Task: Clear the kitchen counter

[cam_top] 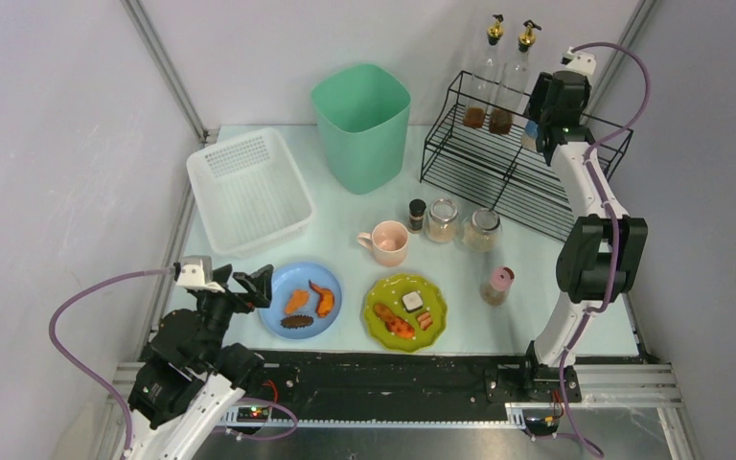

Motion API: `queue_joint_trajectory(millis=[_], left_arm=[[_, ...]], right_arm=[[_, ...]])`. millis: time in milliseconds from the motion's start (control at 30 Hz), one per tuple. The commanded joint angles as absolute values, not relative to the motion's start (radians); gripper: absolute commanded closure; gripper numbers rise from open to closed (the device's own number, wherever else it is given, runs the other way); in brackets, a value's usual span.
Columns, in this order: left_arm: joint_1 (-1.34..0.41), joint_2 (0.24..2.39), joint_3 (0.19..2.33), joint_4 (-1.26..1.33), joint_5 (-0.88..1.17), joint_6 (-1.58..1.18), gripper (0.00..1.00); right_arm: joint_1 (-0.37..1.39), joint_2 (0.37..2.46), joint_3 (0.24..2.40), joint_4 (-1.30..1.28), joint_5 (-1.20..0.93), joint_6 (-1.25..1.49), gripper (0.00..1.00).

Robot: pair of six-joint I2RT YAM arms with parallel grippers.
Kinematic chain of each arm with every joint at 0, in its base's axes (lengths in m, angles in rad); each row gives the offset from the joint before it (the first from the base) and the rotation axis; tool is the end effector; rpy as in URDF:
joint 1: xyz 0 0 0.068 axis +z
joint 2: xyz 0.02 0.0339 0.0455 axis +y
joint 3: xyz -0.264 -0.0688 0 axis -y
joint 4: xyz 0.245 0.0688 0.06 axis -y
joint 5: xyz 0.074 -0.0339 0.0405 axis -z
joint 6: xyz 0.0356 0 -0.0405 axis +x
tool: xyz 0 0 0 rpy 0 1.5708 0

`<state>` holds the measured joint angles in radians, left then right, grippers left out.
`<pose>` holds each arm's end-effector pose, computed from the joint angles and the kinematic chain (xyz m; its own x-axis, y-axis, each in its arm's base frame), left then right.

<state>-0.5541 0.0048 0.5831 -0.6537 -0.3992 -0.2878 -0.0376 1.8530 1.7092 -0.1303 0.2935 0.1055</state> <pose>0.0369 -0.0066 0.2909 -0.1055 -0.2423 -0.9645 0.1307 0.9581 -0.2550 0.4479 -0.0272 0.3621 -0.2359 0.1097 -0.9656 0.3410 0.9398 0.0235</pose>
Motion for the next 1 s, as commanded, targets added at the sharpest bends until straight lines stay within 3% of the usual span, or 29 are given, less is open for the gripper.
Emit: queue_joint_trajectory(millis=[0, 133, 367, 633, 967], left_arm=[[-0.551, -0.019, 0.571, -0.63, -0.418, -0.292, 0.02], [-0.551, -0.021, 0.57, -0.63, -0.418, -0.293, 0.02], [-0.55, -0.023, 0.57, -0.629, -0.416, -0.291, 0.02], [-0.551, -0.026, 0.571, -0.63, -0.411, -0.29, 0.02], [-0.55, -0.049, 0.572, -0.63, -0.403, -0.285, 0.02]], right_arm=[[-0.038, 1.873, 1.744, -0.11, 0.284, 0.12, 0.54], [-0.039, 1.88, 1.748, -0.122, 0.285, 0.118, 0.48], [-0.037, 1.852, 1.743, -0.125, 0.285, 0.117, 0.3], [-0.037, 1.751, 1.716, -0.116, 0.296, 0.11, 0.2], [-0.003, 1.499, 1.526, -0.085, 0.379, 0.061, 0.16]])
